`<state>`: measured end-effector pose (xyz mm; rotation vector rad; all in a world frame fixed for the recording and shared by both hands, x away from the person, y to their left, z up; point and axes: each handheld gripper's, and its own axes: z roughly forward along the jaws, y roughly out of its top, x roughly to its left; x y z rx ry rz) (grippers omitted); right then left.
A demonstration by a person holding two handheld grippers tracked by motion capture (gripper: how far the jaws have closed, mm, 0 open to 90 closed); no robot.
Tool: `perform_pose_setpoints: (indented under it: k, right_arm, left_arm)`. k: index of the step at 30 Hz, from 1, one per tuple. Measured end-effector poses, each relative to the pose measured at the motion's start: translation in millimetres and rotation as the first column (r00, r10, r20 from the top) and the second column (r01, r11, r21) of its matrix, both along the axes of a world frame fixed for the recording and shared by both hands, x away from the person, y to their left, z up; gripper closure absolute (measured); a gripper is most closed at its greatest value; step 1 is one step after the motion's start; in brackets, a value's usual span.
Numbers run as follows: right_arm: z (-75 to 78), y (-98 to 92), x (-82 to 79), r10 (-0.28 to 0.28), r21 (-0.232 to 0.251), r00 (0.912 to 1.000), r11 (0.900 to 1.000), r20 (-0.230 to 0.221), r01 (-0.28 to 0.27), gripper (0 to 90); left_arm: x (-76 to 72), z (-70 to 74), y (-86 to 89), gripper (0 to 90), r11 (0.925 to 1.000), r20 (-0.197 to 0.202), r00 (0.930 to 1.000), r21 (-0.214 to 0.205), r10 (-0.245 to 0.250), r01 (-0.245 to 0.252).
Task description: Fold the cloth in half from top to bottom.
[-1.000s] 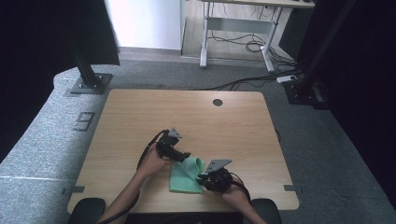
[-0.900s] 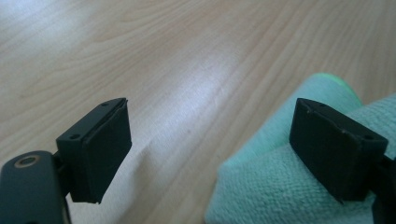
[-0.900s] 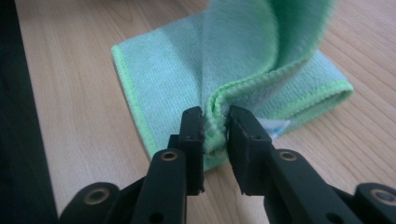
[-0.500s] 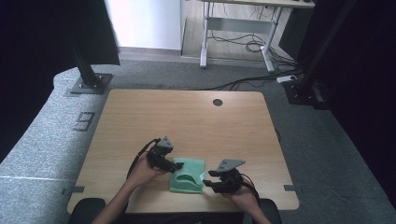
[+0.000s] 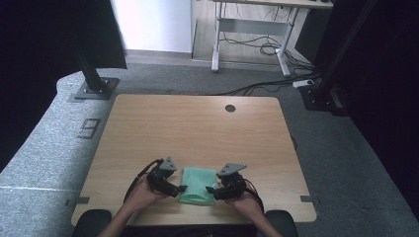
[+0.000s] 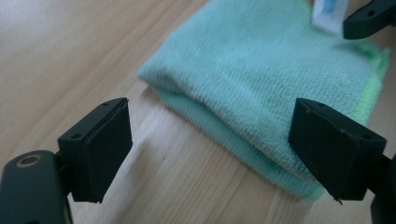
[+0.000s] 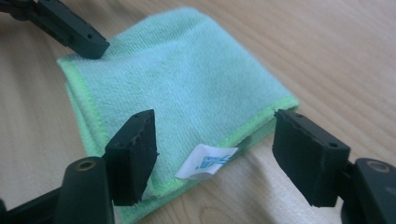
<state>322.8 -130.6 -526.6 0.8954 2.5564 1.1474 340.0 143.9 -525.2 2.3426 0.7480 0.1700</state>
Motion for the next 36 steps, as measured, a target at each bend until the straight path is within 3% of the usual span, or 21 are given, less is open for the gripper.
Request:
perform_pose_setpoints:
  k: [5, 10, 18, 21, 24, 26, 36]
  right_arm:
    - [-5.9, 0.7, -7.4, 0.002, -0.039, 0.9999, 0.9992, -0.01, -0.003, 27.5]
    - [-11.1, -2.5, -14.7, 0.001, -0.07, 1.0, 0.9975, 0.001, -0.001, 27.5]
    - [-14.6, -4.9, -14.9, -0.015, -0.072, 0.9998, 0.9973, 0.009, 0.015, 26.6]
    - [-14.4, -3.9, -18.0, -0.022, -0.081, 0.9993, 0.9964, 0.03, 0.024, 26.6]
    - [-14.2, -3.1, -21.0, -0.025, -0.098, 0.9983, 0.9948, 0.053, 0.03, 26.6]
    - [-14.8, -2.4, -21.9, -0.028, -0.101, 0.9975, 0.9942, 0.065, 0.035, 25.7]
    - [-17.3, -4.4, -10.6, -0.073, -0.088, 0.9968, 0.9933, 0.033, 0.075, 21.8]
  left_arm:
    - [-1.5, -7.9, 0.2, 12.5, 0.9991, 0.01, 0.9997, 0.037, 0.022, -0.022]
    - [-5.7, -8.0, 0.1, 12.4, 0.9991, 0.022, 0.9992, 0.024, 0.034, -0.034]
    - [-22.5, -7.7, 5.8, 12.4, 0.9996, 0.026, 0.9993, 0.01, 0.025, -0.026]
    - [-21.9, -12.5, 4.8, 12.4, 0.9991, 0.014, 0.9993, 0.021, 0.035, -0.036]
    - [-21.2, -14.1, 4.2, 10.0, 0.9986, 0.027, 0.9986, 0.028, 0.044, -0.045]
    - [-21.1, -15.8, 4.9, 9.2, 0.9983, 0.026, 0.9981, 0.017, 0.056, -0.056]
    - [-14.8, -20.5, 4.2, 3.0, 0.9916, 0.039, 0.9908, -0.002, 0.129, -0.129]
